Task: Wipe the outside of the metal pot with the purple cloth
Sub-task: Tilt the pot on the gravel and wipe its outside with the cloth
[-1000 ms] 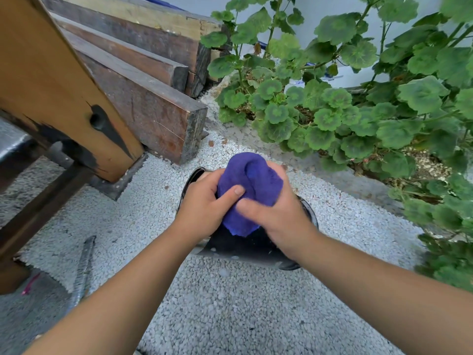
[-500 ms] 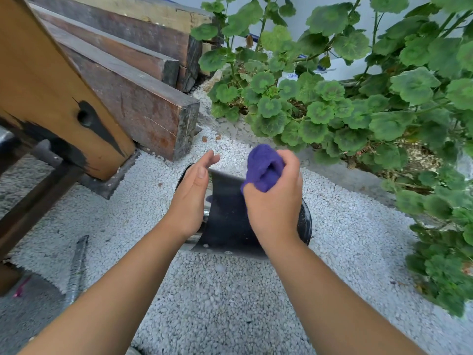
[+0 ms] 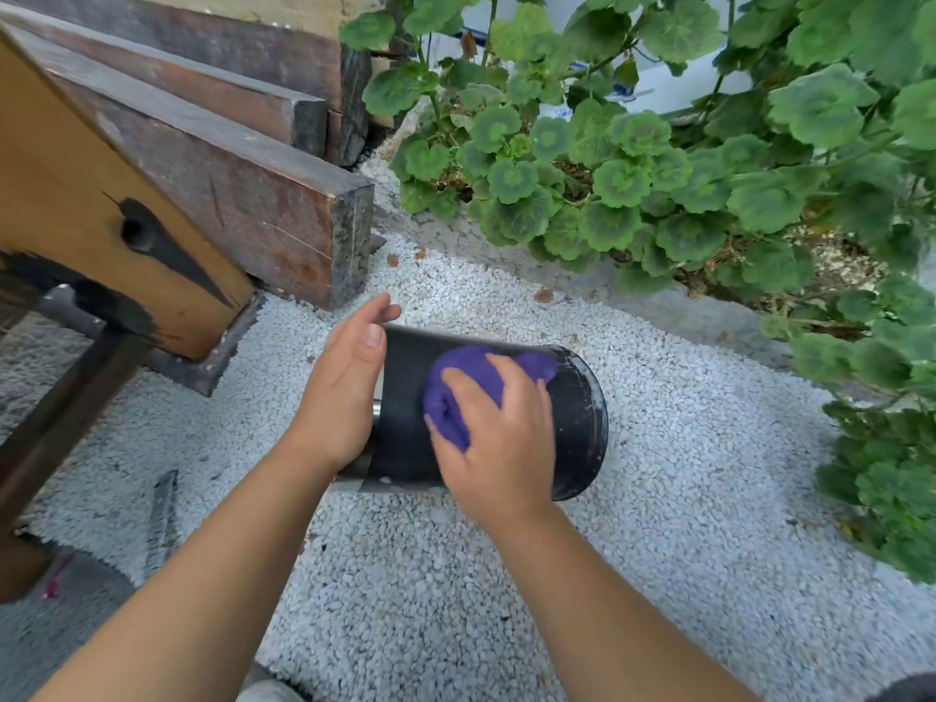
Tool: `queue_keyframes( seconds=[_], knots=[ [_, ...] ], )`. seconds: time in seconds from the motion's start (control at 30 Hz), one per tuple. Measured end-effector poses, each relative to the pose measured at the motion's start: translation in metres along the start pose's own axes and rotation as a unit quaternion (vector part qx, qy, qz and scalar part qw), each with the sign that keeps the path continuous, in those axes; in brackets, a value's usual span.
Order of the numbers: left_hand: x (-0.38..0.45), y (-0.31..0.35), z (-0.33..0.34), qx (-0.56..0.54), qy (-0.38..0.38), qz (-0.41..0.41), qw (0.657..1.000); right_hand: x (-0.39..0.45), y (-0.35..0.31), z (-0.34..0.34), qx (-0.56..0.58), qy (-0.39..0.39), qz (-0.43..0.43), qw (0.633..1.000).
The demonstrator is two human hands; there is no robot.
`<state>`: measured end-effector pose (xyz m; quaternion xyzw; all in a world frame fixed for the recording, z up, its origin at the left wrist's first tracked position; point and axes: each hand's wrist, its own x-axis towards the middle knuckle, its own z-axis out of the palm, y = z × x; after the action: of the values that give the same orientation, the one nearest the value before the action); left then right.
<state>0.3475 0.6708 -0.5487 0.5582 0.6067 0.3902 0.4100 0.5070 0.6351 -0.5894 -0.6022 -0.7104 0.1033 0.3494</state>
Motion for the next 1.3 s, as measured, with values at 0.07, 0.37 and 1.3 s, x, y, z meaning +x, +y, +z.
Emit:
queue_keyframes(
  seconds=[0.07,0.37,1.3],
  knots=[
    [0.003,0.003,-0.002,0.022,-0.005,-0.013,1.0,-0.002,0.018,-0.004,-0.016,0.029,0.019,0.999],
    [-0.029,-0.011,-0.012,0.057,0.057,0.044,0.996,0.0,0.039,-0.009,-0.031,-0.009,0.08,0.996],
    [-0.052,-0.034,-0.002,0.177,-0.006,0.106,0.979,0.062,0.071,-0.012,0.002,-0.096,0.215,0.972]
  ],
)
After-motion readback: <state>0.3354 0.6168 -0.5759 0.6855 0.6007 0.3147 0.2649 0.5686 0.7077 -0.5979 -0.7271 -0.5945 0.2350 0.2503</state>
